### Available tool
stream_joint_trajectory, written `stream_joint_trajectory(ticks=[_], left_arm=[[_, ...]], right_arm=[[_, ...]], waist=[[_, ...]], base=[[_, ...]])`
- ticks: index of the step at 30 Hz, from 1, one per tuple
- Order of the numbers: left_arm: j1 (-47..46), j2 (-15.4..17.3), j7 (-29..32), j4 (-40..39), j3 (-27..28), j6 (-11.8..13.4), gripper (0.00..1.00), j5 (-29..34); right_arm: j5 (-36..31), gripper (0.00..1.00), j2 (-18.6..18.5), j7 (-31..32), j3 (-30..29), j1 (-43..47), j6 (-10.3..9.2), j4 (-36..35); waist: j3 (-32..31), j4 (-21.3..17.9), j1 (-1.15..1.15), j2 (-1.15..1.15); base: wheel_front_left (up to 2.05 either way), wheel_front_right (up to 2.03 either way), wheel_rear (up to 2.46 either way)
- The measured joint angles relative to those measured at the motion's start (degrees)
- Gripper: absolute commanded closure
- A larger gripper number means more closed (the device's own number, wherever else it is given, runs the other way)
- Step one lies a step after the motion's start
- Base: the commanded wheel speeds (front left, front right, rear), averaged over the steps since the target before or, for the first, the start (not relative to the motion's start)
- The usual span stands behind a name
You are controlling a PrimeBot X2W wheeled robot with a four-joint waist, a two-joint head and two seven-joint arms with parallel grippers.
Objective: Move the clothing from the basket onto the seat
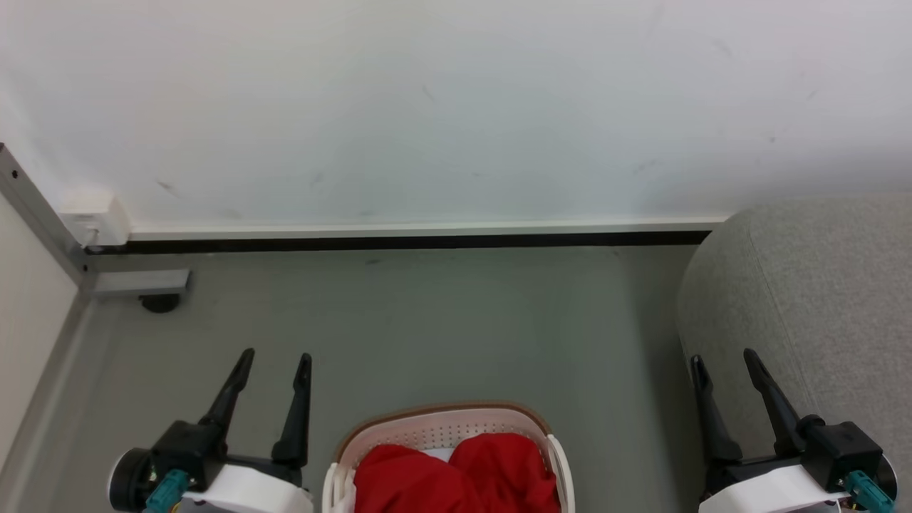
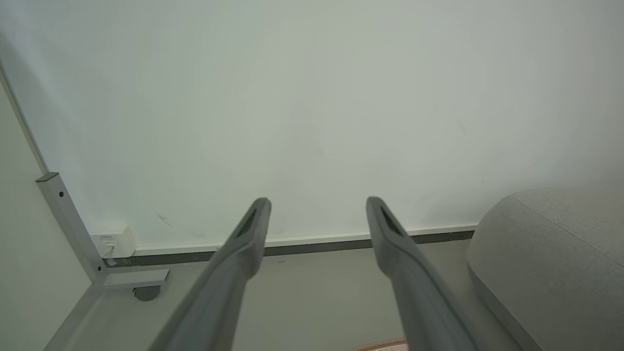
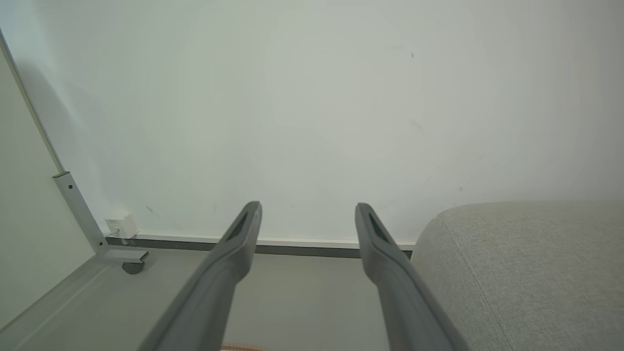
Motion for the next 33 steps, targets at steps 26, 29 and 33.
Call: stream_joint_trajectory(ticks=[26,29,33], left_arm=[[-14.2,7.5,0.0,24.5,-6.5,-1.6,0.0,-1.4],[-16.9,9.0,0.0,29.5,-9.4,-1.8,0.0,-2.5],[-20.6,10.7,0.4,37.2,-14.6,-1.8,0.0,-5.2]], right_arm=[[4.5,0.0,-0.1,0.0,0.6,-7.3,0.0,-8.1],[5.4,0.0,-0.1,0.0,0.6,-8.3,0.0,-9.3],[6.0,0.0,-0.1,0.0,0.3,-9.5,0.0,-11.5]], waist=[[17.9,-11.2,0.01,0.0],[20.6,-12.7,0.01,0.0],[24.2,-14.5,0.01,0.0]], base=[[0.0,0.0,0.0],[0.0,0.0,0.0],[0.0,0.0,0.0]])
